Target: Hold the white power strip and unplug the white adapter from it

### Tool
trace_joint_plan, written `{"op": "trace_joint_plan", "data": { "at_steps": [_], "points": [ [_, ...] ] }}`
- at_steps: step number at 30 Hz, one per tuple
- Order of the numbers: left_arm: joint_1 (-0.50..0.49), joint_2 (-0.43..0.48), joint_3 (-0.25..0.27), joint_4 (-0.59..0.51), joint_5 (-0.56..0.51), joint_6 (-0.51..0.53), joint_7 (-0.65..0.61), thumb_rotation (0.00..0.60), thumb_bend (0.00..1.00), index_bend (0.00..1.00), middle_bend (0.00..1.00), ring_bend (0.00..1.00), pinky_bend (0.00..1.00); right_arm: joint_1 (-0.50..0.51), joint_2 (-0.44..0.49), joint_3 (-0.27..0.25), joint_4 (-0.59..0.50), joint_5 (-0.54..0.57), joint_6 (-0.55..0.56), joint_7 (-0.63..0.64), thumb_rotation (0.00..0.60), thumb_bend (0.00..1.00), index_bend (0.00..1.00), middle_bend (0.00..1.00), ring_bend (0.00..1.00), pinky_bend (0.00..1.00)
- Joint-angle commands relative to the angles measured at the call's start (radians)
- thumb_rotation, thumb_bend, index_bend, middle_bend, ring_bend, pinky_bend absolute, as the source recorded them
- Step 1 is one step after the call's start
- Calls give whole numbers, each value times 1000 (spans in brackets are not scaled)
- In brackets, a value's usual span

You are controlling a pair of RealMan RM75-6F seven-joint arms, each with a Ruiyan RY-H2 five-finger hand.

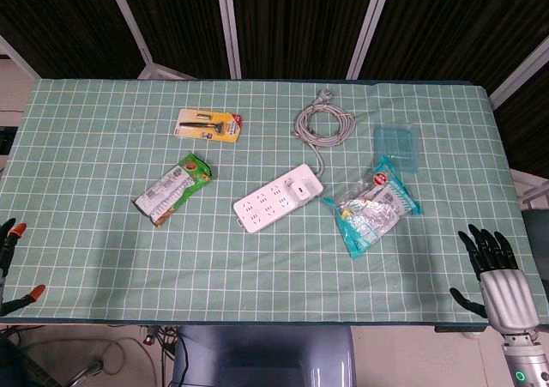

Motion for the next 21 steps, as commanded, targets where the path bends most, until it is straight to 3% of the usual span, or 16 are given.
{"op": "trace_joint_plan", "data": {
  "at_steps": [1, 14, 21],
  "points": [
    [0, -1, 0, 1, 1, 0, 3, 600, 42, 9, 0, 0, 31, -1, 0, 0, -1, -1, 1, -2, 600, 237, 0, 0, 0, 0],
    [-8, -9, 7, -7, 18, -8, 24, 600, 55, 9, 0, 0, 33, -1, 1, 1, -5, 2, 1, -5, 600, 237, 0, 0, 0, 0],
    [-77, -15, -6, -73, 56, -84, 110, 600, 233, 9, 0, 0, 37, 11, 5, 10, -16, 16, -22, -18, 600, 238, 0, 0, 0, 0]
  ]
}}
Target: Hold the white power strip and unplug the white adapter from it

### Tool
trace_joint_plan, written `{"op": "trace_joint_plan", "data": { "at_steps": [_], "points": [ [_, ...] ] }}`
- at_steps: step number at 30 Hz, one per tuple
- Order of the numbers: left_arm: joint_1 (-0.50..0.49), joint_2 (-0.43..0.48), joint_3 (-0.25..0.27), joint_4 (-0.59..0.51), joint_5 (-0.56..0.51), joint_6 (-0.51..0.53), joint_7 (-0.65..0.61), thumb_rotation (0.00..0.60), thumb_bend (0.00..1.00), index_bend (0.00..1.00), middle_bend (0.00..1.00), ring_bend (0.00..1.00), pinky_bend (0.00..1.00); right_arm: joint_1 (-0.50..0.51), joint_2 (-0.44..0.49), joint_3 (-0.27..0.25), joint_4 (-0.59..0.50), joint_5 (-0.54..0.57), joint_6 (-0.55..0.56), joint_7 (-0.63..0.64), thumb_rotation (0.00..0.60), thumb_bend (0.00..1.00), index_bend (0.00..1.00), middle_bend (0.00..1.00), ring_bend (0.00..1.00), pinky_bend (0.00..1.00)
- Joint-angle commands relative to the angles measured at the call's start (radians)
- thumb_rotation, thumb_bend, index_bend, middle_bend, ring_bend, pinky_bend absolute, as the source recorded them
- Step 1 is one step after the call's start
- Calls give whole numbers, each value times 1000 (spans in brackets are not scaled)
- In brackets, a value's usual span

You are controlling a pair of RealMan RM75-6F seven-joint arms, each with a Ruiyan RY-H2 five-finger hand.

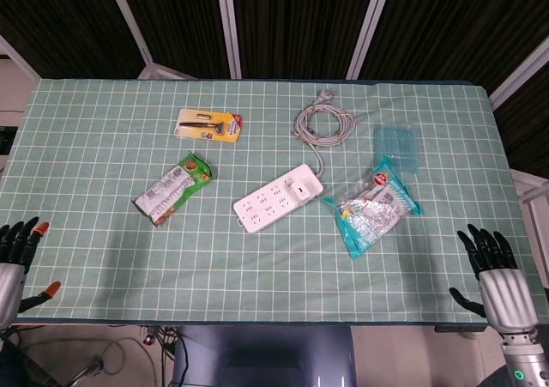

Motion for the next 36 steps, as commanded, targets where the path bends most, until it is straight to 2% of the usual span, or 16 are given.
{"op": "trace_joint_plan", "data": {
  "at_steps": [1, 5, 10, 20, 27, 36],
  "points": [
    [-55, 1, -17, -53, 29, -53, 64, 600, 260, 9, 0, 0, 39, 10, 7, 9, -12, 6, -10, -10, 600, 238, 0, 0, 0, 0],
    [-136, -3, -50, -132, 41, -146, 154, 600, 336, 9, 0, 0, 49, 32, 24, 28, -49, 1, -19, -30, 600, 238, 0, 0, 0, 0],
    [-266, -47, -109, -221, -16, -319, 264, 600, 425, 9, 0, 0, 49, 66, 52, 59, -127, 27, -60, -86, 600, 237, 0, 0, 0, 0],
    [-490, -216, -197, -196, -239, -601, 455, 600, 481, 29, 0, 0, 63, 161, 90, 134, -266, 104, -174, -221, 600, 238, 0, 0, 0, 0],
    [-601, -343, -213, -125, -380, -689, 562, 600, 517, 44, 0, 0, 70, 238, 94, 186, -327, 177, -263, -312, 600, 238, 0, 0, 0, 0],
    [-680, -456, -202, -22, -529, -712, 635, 600, 518, 56, 1, 0, 81, 340, 79, 237, -354, 285, -376, -412, 600, 238, 0, 0, 0, 0]
  ]
}}
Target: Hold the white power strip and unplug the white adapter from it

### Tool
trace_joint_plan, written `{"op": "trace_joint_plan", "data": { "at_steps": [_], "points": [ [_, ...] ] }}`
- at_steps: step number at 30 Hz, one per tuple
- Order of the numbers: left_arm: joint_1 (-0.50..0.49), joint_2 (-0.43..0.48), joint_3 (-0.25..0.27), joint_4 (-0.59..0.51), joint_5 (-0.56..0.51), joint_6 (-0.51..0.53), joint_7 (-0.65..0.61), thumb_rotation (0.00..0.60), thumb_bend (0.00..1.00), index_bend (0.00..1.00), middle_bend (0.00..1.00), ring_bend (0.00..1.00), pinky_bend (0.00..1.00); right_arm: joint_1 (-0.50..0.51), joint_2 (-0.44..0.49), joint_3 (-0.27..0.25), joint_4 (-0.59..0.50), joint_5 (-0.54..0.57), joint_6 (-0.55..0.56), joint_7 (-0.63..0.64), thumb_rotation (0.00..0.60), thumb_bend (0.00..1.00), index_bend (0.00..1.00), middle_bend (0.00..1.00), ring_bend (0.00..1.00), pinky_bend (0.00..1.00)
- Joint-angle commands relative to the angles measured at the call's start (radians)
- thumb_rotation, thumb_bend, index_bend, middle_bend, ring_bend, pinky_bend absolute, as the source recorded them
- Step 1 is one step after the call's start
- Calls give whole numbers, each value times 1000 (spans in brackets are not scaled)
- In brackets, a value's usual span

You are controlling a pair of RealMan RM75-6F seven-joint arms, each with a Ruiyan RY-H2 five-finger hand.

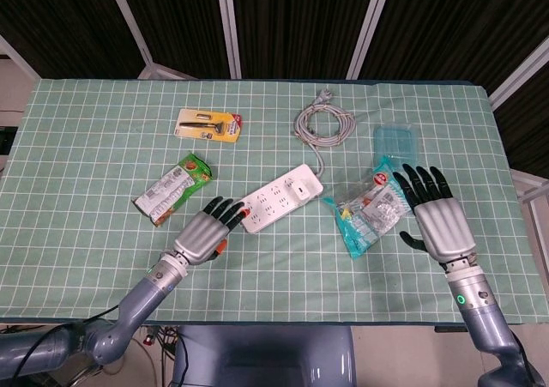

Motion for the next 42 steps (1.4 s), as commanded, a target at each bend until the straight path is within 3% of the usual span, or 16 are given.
{"op": "trace_joint_plan", "data": {
  "at_steps": [1, 16, 29, 35, 42],
  "points": [
    [-29, -38, 5, 41, -47, -7, 20, 600, 517, 58, 2, 0, 81, 34, -8, 18, -10, 35, -36, -32, 600, 238, 0, 0, 0, 0],
    [-98, -131, 26, 165, -108, -17, -16, 600, 518, 71, 4, 0, 83, 220, -78, 82, -12, 182, -166, -186, 600, 237, 0, 0, 0, 0],
    [-135, -176, 50, 258, -75, -44, -101, 600, 517, 77, 5, 0, 84, 346, -207, 70, 70, 330, -211, -293, 600, 237, 0, 0, 0, 0],
    [-140, -186, 64, 283, -64, -47, -132, 600, 518, 81, 7, 0, 85, 396, -253, 57, 124, 354, -245, -305, 600, 237, 0, 0, 0, 7],
    [-143, -191, 77, 293, -50, -41, -162, 600, 517, 81, 7, 0, 85, 465, -318, 49, 229, 356, -291, -301, 600, 238, 14, 5, 2, 84]
  ]
}}
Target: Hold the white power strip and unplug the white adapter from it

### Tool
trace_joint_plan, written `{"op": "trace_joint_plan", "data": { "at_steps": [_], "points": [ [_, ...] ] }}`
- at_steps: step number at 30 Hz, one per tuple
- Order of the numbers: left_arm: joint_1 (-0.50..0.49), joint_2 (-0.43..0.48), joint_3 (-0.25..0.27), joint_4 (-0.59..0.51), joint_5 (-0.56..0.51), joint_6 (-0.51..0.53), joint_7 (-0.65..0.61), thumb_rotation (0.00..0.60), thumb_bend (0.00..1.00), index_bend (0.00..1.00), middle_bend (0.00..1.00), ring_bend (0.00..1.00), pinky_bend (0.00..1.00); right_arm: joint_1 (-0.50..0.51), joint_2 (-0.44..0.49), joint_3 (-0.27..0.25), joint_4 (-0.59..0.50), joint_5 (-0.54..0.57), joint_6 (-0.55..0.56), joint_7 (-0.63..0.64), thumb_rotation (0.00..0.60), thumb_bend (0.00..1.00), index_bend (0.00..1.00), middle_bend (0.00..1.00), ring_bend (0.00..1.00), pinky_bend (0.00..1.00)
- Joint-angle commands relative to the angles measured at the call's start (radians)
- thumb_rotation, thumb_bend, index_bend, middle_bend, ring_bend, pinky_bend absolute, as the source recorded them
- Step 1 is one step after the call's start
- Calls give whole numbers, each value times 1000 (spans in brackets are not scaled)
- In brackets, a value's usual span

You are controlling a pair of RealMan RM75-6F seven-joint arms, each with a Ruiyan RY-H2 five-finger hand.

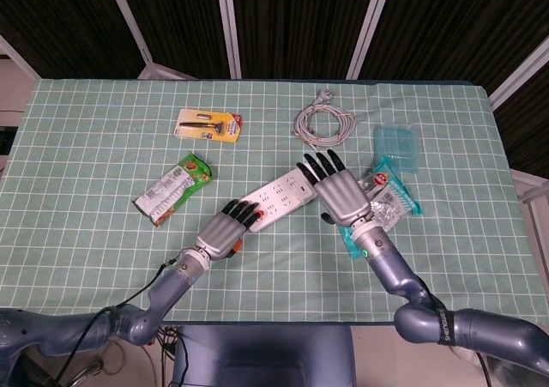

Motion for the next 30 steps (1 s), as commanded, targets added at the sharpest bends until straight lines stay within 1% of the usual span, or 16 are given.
{"op": "trace_joint_plan", "data": {
  "at_steps": [1, 5, 9, 14, 19, 25, 30],
  "points": [
    [-1, -1, 4, 3, 3, 2, -8, 600, 517, 81, 7, 0, 85, 35, -36, -8, 57, 8, -29, 1, 600, 237, 25, 12, 6, 88],
    [-1, -3, 9, 5, 7, 6, -22, 600, 518, 81, 7, 0, 85, 66, -69, -23, 130, 29, -61, -7, 600, 238, 70, 51, 38, 118],
    [-2, 0, 15, 6, 14, 10, -30, 600, 517, 81, 7, 0, 85, 83, -100, -40, 192, 43, -85, 2, 600, 237, 96, 69, 47, 120],
    [-3, 2, 24, 15, 15, 9, -40, 600, 517, 81, 7, 0, 85, 99, -141, -56, 250, 35, -98, 27, 600, 238, 133, 93, 71, 138],
    [-3, -3, 34, 26, 20, 5, -52, 600, 517, 81, 7, 0, 85, 120, -189, -61, 317, 15, -106, 56, 600, 238, 167, 119, 88, 150],
    [0, -3, 45, 39, 25, 6, -67, 600, 518, 81, 7, 0, 85, 143, -238, -60, 395, 10, -116, 82, 600, 238, 177, 137, 101, 174],
    [-1, -1, 49, 46, 26, 3, -76, 600, 518, 81, 7, 0, 85, 156, -272, -67, 459, 13, -131, 94, 600, 238, 188, 142, 104, 175]
  ]
}}
